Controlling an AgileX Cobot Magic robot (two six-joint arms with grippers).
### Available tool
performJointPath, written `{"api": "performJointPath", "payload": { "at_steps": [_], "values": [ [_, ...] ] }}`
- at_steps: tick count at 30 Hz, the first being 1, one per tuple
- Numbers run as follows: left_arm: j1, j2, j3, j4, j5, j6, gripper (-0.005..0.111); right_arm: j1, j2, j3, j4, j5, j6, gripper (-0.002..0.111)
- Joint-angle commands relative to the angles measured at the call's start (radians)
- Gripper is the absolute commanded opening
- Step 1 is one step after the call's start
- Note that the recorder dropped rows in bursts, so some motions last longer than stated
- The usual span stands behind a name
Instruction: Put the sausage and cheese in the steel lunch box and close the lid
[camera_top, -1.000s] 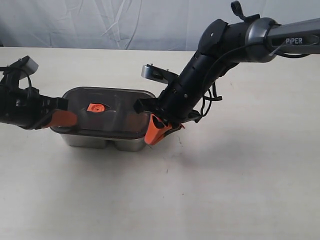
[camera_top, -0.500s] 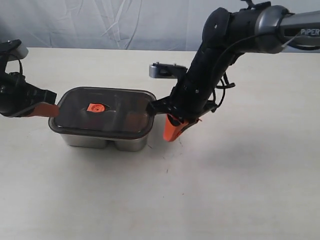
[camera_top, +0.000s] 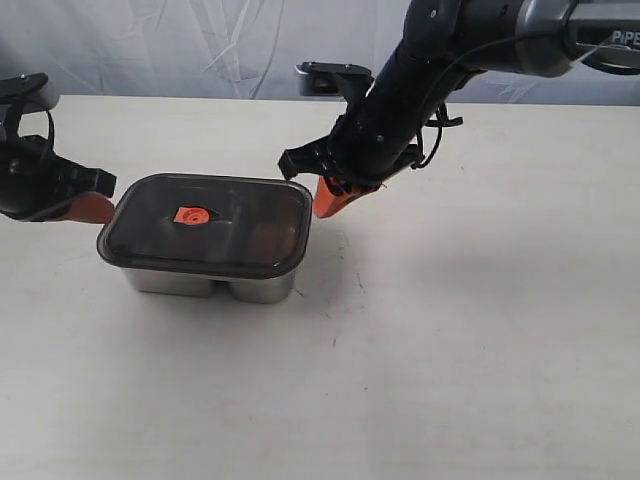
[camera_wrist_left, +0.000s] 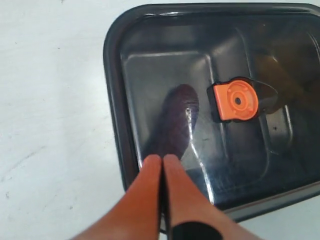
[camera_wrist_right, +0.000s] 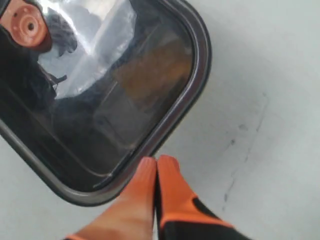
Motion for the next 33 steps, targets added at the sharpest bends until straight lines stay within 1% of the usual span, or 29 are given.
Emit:
{"api": "performJointPath", "payload": {
  "at_steps": [1,8,11,16,18,22,24,27,30,33],
  "values": [
    [-0.002,0.058,-0.023,0.001,0.002,-0.009,0.0,-0.002,0.035,-0.054,0.013,0.005,0.001,-0.001],
    [-0.002,0.119,-0.04,-0.004,0.007,-0.009,0.0,0.002,0.079,-0.07,0.033,0.019,0.001,-0.001],
    [-0.002,0.13,-0.051,-0.004,0.007,-0.009,0.0,0.027,0.117,-0.07,0.033,0.021,0.001,-0.001],
    [-0.002,0.13,-0.058,-0.004,0.014,-0.007,0.0,0.068,0.143,-0.076,0.029,-0.071,0.001,-0.001],
    [-0.002,0.124,-0.067,-0.004,0.026,-0.007,0.0,0.068,0.141,-0.106,0.019,-0.053,0.001,-0.001],
    [-0.002,0.063,-0.112,0.011,0.03,-0.007,0.0,0.066,0.067,-0.172,-0.128,-0.102,0.068,-0.001],
    [-0.002,0.037,-0.125,0.018,0.032,-0.007,0.0,0.066,0.029,-0.189,-0.222,-0.03,0.116,-0.001],
    [-0.002,0.01,-0.127,0.02,0.056,-0.007,0.0,0.066,0.015,-0.189,-0.27,0.066,0.142,-0.001],
    [-0.002,0.01,-0.127,0.02,0.122,-0.007,0.0,0.066,0.015,-0.189,-0.249,0.166,0.142,-0.001],
    [-0.002,0.01,-0.127,0.02,0.168,-0.007,0.0,0.068,0.015,-0.189,-0.197,0.195,0.109,-0.001]
  ]
}}
